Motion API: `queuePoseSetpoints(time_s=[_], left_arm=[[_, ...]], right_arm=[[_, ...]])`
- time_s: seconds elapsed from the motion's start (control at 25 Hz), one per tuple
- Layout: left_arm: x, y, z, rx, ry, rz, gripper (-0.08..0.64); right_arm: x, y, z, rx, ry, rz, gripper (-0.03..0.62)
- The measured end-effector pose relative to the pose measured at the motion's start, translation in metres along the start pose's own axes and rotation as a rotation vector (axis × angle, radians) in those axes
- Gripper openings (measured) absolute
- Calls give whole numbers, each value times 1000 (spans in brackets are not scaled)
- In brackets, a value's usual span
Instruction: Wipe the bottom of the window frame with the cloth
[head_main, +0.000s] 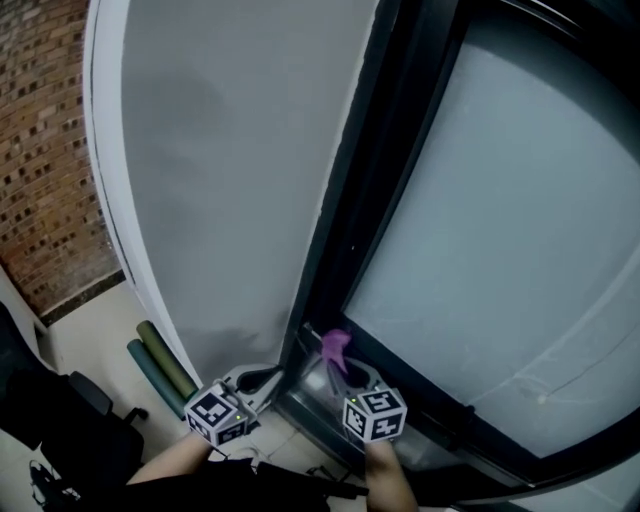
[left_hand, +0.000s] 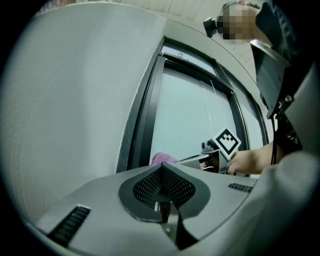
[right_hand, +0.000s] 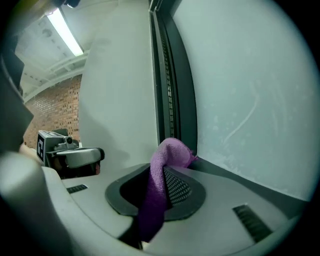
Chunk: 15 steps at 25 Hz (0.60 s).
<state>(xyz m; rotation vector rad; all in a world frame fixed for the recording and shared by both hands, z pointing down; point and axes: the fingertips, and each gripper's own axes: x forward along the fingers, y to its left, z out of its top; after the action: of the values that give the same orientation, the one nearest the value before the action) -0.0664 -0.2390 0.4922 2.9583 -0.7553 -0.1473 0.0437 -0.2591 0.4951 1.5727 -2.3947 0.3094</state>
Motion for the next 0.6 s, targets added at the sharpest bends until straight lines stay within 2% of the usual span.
queuePoseSetpoints(time_s=[0.16,0.32,0.44,0.6], left_arm=[[11,2,9,23,2,-25,2],[20,-13,9,-7,16,-64,2],[27,-24,10,-14,69,-90,2],[34,-29,6,-25,60,-110,2]], right_arm=[[-25,-3,8,41,-144,-38,74],[-54,-5,2,73,-237,-77,72],[-68,-7,-4,97,-266,-105,72],[-78,-8,-14,117,-258,-122,71]])
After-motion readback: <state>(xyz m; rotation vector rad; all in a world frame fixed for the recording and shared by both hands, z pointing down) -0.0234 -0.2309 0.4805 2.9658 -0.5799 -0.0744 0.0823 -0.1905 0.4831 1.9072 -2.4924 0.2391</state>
